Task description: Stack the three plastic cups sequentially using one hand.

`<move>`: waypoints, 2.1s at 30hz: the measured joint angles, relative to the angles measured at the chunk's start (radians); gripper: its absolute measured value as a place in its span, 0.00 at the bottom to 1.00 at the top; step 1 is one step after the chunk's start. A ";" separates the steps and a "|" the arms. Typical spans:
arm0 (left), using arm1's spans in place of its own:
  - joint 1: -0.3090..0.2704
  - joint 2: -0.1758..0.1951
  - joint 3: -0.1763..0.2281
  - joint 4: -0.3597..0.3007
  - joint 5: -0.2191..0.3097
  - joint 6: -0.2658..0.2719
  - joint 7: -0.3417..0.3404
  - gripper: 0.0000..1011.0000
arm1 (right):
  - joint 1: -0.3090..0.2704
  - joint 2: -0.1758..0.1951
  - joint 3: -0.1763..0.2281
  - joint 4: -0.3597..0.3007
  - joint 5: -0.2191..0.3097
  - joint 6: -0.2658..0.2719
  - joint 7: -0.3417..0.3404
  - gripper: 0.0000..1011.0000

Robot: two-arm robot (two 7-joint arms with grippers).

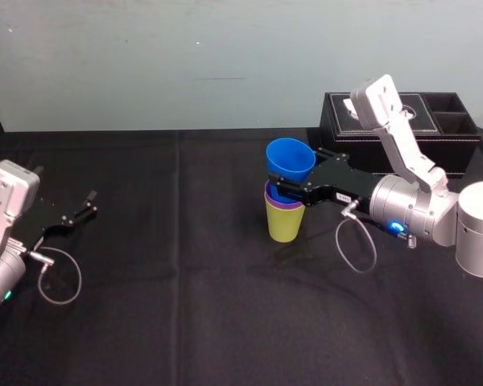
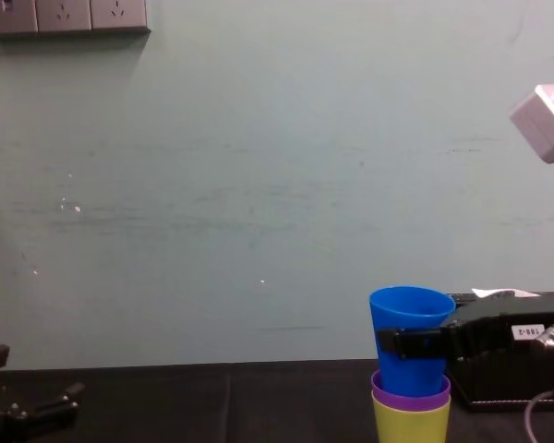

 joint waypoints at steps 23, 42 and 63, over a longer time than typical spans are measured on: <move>0.000 0.000 0.000 0.000 0.000 0.000 0.000 1.00 | -0.003 -0.001 0.000 0.003 -0.003 0.000 0.001 0.88; 0.000 0.000 0.000 0.000 0.000 0.000 0.000 1.00 | -0.004 -0.001 0.001 0.000 -0.002 0.000 0.001 0.99; 0.000 0.000 0.000 0.000 0.000 0.000 0.000 1.00 | -0.193 0.056 0.165 -0.077 0.008 -0.133 -0.085 0.99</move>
